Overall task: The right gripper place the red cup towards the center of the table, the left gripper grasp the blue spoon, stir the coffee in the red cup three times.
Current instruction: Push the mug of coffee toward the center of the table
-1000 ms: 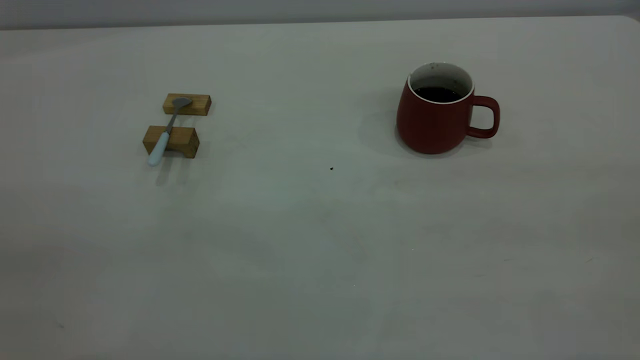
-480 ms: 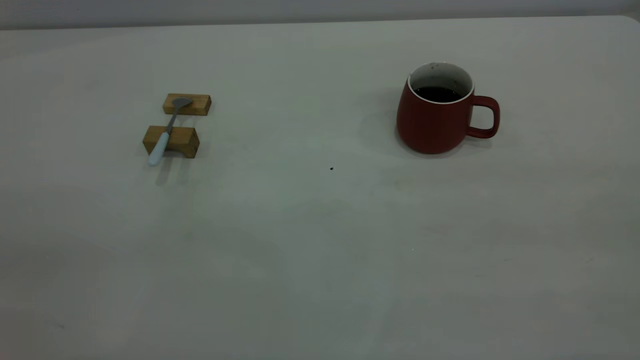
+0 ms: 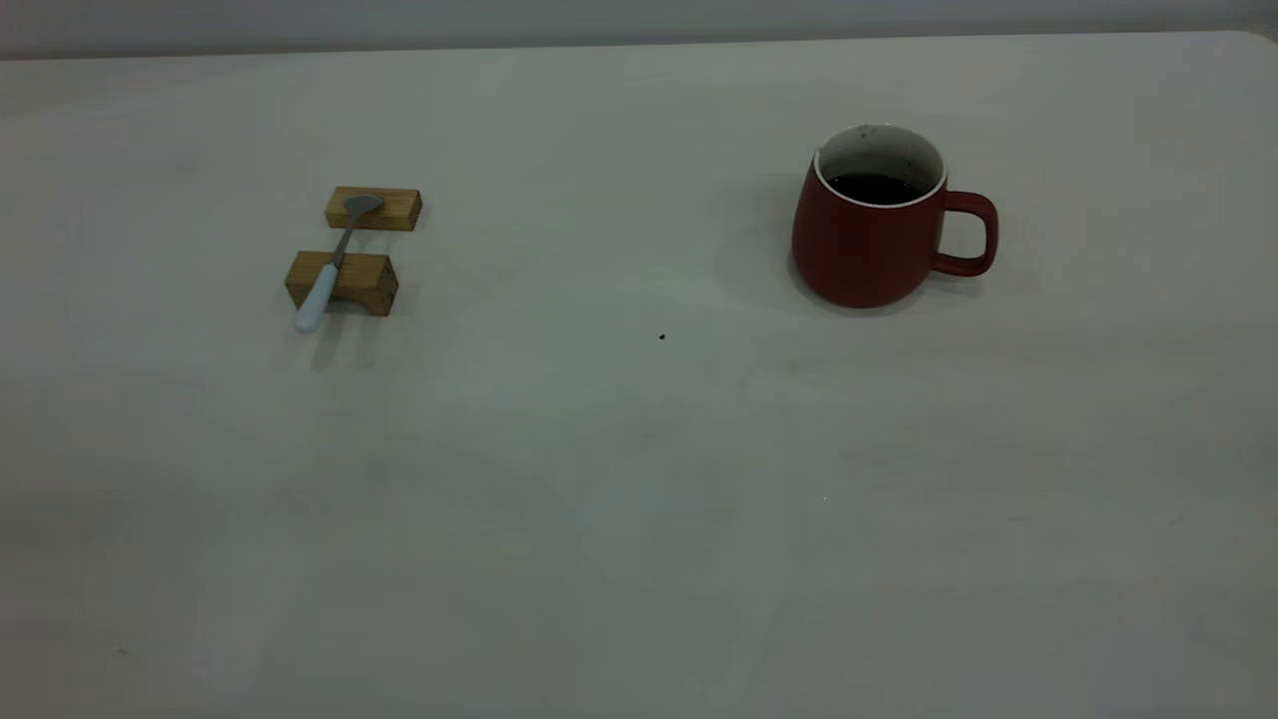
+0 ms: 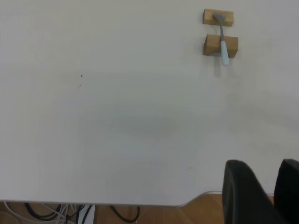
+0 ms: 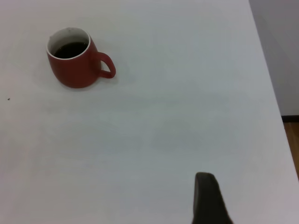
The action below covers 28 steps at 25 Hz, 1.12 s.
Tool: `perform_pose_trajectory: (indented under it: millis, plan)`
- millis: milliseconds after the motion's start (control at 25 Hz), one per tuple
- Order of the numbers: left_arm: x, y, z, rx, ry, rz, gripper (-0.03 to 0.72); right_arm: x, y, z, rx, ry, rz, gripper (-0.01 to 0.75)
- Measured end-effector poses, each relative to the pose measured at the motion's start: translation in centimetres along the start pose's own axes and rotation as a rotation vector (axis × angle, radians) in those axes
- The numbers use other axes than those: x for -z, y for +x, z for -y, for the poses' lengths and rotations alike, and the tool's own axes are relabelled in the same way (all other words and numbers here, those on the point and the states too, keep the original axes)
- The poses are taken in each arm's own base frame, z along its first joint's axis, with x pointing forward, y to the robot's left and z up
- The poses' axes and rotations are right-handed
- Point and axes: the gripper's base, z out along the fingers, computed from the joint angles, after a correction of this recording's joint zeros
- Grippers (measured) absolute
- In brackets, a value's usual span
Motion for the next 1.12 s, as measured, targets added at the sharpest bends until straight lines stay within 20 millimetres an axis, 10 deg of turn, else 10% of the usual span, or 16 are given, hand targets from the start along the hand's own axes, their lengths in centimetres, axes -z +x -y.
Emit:
perform_pose_trajectory:
  millis: [240,480,800,1120]
  plan:
    - [0.0,0.0,0.0,0.000,0.000,0.000,0.237,-0.2,-0.6,-0.2,0.001,-0.012,-0.028,0.505]
    - [0.0,0.0,0.0,0.000,0.000,0.000,0.237,-4.1,-5.4,-0.6,0.158,-0.017,-0.150,0.624]
    - [0.0,0.0,0.0,0.000,0.000,0.000,0.237,-17.0,-11.3,-2.1,0.367,-0.115,-0.386,0.619]
    - [0.0,0.0,0.0,0.000,0.000,0.000,0.237,-31.7,-11.3,-4.1,0.478,-0.304,-0.652,0.585]
